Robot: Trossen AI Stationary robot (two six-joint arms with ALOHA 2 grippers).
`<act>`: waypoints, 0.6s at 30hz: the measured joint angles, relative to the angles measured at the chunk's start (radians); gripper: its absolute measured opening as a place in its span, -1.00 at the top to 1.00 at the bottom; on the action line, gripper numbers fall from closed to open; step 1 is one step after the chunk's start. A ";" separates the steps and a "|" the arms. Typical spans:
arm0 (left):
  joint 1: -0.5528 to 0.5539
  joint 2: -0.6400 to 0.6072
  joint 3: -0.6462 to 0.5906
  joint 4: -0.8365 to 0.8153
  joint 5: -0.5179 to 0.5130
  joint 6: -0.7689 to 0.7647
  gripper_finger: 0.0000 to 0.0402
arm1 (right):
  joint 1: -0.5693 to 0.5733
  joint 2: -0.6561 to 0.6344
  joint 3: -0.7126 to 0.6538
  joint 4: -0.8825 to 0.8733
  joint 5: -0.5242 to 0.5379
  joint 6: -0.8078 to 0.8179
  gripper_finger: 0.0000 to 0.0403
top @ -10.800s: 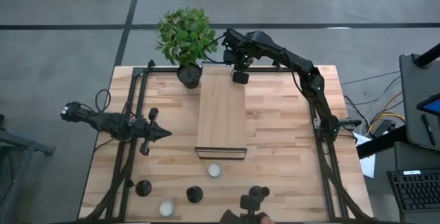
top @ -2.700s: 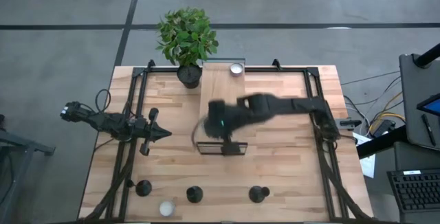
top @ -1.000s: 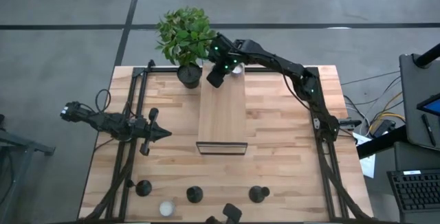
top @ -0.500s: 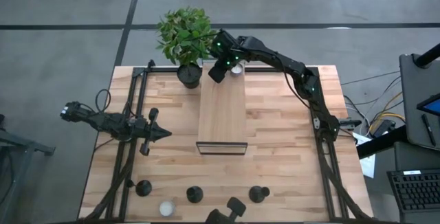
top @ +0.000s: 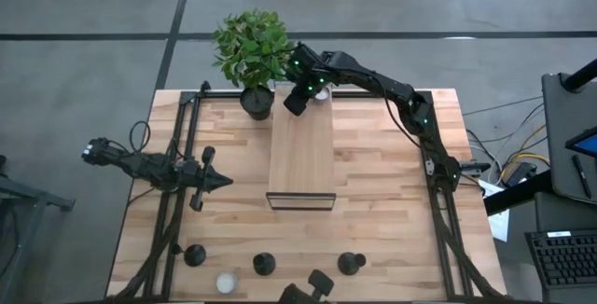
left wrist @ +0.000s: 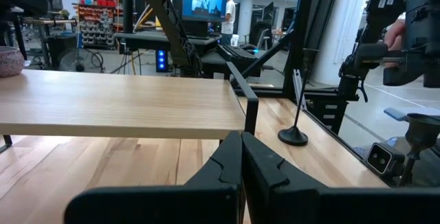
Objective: Pick & Place candle stick holders
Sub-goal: Put the top white candle on the shelf, then put the right black candle holder on the shelf
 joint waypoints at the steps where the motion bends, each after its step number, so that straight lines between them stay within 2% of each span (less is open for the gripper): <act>1: 0.000 0.000 0.000 0.000 0.000 0.000 1.00 | 0.000 0.000 0.000 0.001 0.000 -0.001 0.92; 11: 0.000 0.000 0.000 0.000 0.000 0.000 1.00 | 0.000 0.000 0.011 0.007 0.002 0.011 0.59; 18: 0.000 0.000 0.000 0.000 0.000 0.000 1.00 | 0.007 -0.024 0.012 0.006 0.003 0.023 0.50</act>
